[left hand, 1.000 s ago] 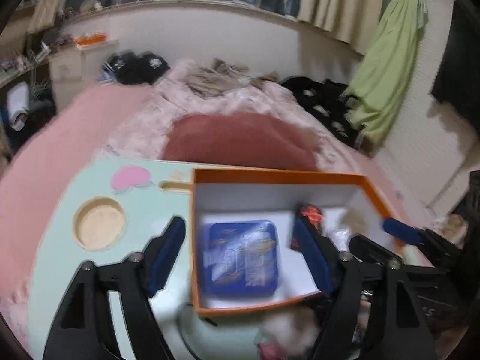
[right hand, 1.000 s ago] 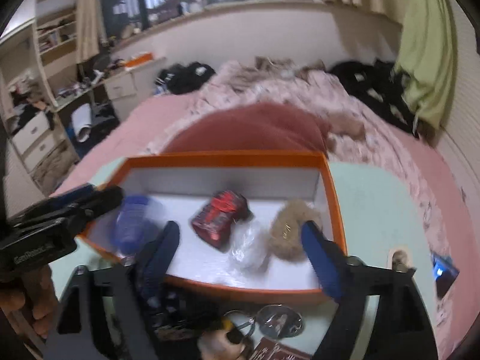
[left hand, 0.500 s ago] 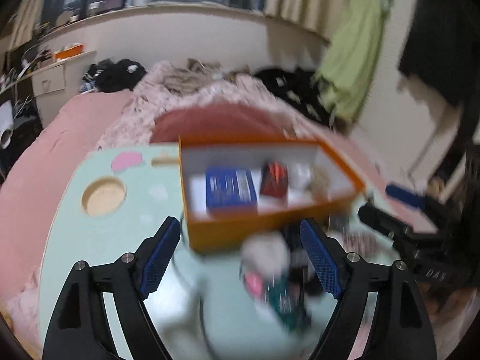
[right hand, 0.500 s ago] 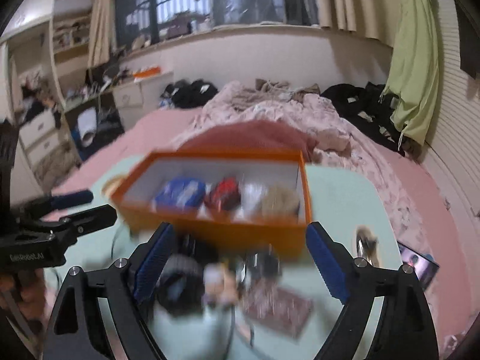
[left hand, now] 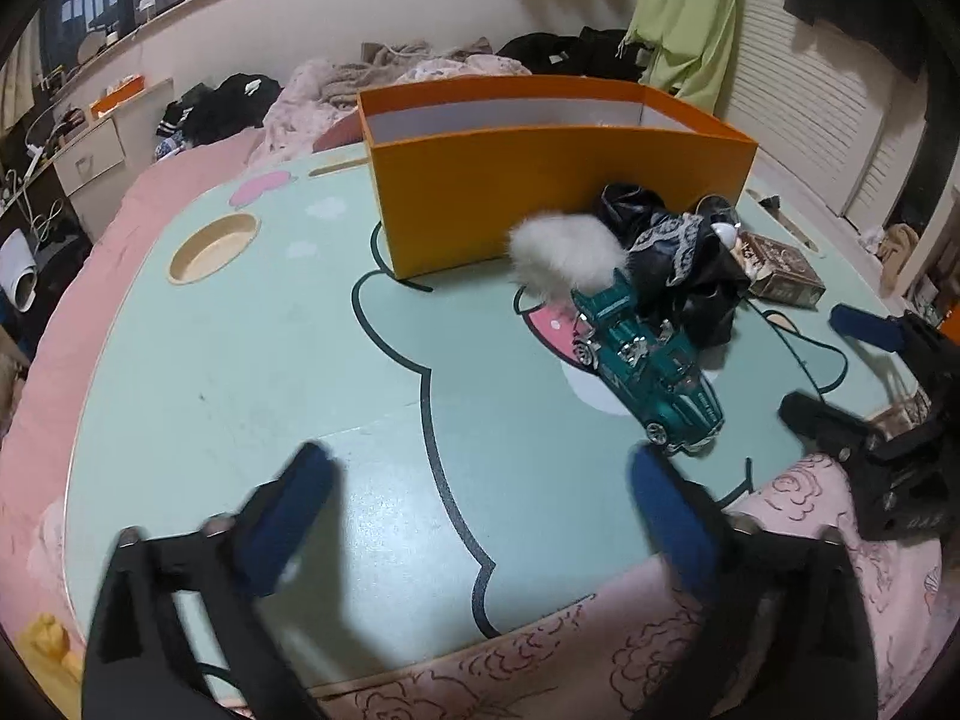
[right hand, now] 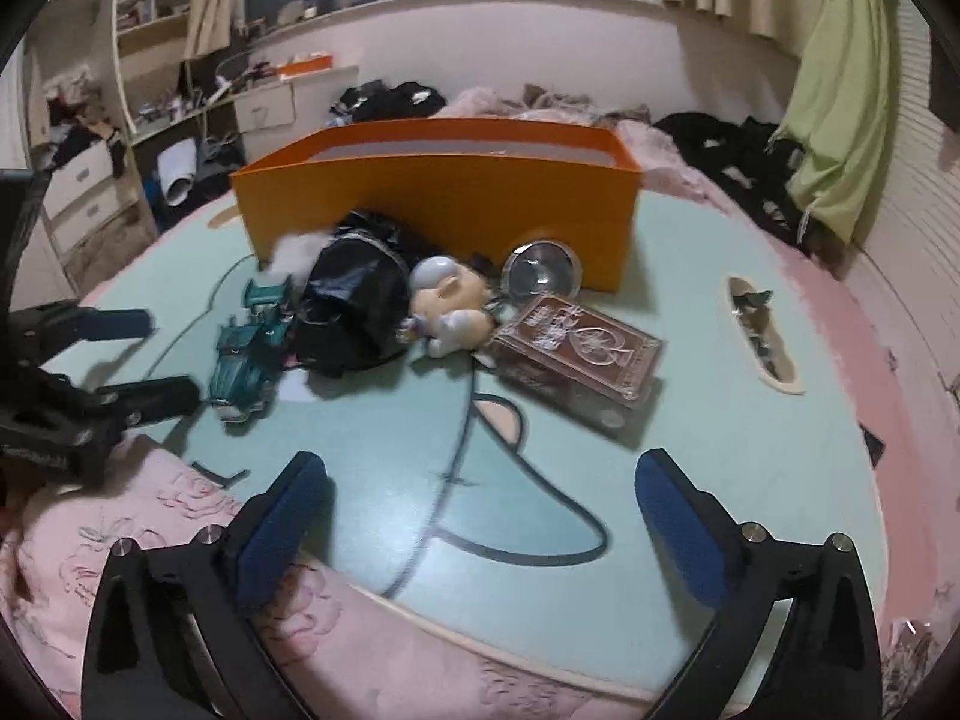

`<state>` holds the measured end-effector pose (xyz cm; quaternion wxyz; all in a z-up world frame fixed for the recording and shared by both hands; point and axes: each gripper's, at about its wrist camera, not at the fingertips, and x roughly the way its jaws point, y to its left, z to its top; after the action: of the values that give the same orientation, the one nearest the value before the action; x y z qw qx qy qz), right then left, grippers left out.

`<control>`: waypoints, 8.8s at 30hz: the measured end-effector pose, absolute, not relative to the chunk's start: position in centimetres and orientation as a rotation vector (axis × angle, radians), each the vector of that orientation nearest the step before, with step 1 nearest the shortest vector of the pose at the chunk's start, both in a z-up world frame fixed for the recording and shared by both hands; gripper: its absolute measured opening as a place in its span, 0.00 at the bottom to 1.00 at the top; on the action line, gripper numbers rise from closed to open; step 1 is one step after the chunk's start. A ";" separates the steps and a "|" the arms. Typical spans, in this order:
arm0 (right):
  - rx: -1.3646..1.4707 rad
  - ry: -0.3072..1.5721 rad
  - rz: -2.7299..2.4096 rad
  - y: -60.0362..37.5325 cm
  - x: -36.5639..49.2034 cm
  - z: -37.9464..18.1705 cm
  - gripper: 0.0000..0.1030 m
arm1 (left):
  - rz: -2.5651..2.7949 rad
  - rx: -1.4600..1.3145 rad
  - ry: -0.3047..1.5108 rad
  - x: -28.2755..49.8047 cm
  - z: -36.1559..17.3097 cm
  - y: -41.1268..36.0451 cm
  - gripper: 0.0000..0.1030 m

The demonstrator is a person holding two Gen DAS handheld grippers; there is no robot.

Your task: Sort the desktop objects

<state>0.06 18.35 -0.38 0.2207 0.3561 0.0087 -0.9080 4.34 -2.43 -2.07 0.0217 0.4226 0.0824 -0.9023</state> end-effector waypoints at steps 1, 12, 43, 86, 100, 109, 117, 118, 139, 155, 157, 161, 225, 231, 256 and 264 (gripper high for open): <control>0.979 0.023 -2.515 18.4 0.2 -0.4 1.00 | -2.797 1.308 0.255 4.4 -2.0 -2.4 1.00; 0.951 0.018 -2.525 18.4 0.9 -0.4 1.00 | -2.794 1.306 0.258 4.4 -1.7 -2.3 1.00; 0.950 0.009 -2.546 18.4 0.6 -0.2 1.00 | -2.949 1.325 0.311 2.8 0.2 1.0 0.29; 0.919 -0.088 -2.417 21.8 -3.6 1.9 0.64 | -2.940 1.148 0.400 4.8 0.7 -1.0 0.26; 0.767 -0.261 -2.493 20.7 -8.4 10.5 0.64 | -2.965 0.973 0.488 0.4 6.8 -4.3 0.26; 1.005 -0.319 -2.489 17.4 -15.5 7.5 0.83 | -2.798 1.128 0.678 -7.2 3.4 -7.5 0.53; 0.870 -0.307 -2.557 18.5 -12.4 8.7 0.87 | -2.906 0.976 0.482 -4.3 5.6 -4.6 0.64; 0.848 -0.322 -2.567 18.8 -11.7 9.1 0.87 | -2.913 0.966 0.480 -3.8 5.9 -4.6 0.65; 1.031 -0.040 -2.635 18.4 -1.0 0.2 1.00 | -2.727 1.351 0.286 1.9 -2.0 -1.0 1.00; 0.991 -0.063 -2.685 19.5 -0.9 -0.2 1.00 | -2.731 1.343 0.290 2.1 -1.8 -0.9 1.00; 0.991 -0.064 -2.685 19.5 -1.0 -0.2 1.00 | -2.731 1.343 0.289 2.1 -1.8 -0.9 1.00; 0.990 -0.066 -2.688 19.6 -1.1 -0.2 1.00 | -2.730 1.343 0.290 2.1 -1.8 -1.0 1.00; 1.172 -0.654 -2.456 22.3 -12.3 2.0 0.26 | -2.860 1.184 0.397 1.6 0.8 -1.5 0.38; 1.093 -0.665 -2.487 22.9 -10.2 2.7 0.26 | -2.871 1.153 0.420 2.1 1.1 -1.8 0.38; 0.965 -0.353 -2.815 17.7 -14.7 7.7 0.76 | -2.801 1.148 0.442 -8.1 3.2 -5.1 0.75; 0.918 -0.382 -2.821 18.4 -13.7 7.9 0.77 | -2.839 1.054 0.480 -6.2 4.4 -5.1 0.76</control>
<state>-13.73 18.42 7.92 0.0752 0.3061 -0.1272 -0.9405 -6.18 -5.10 4.41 0.0376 0.3433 0.1564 -0.9253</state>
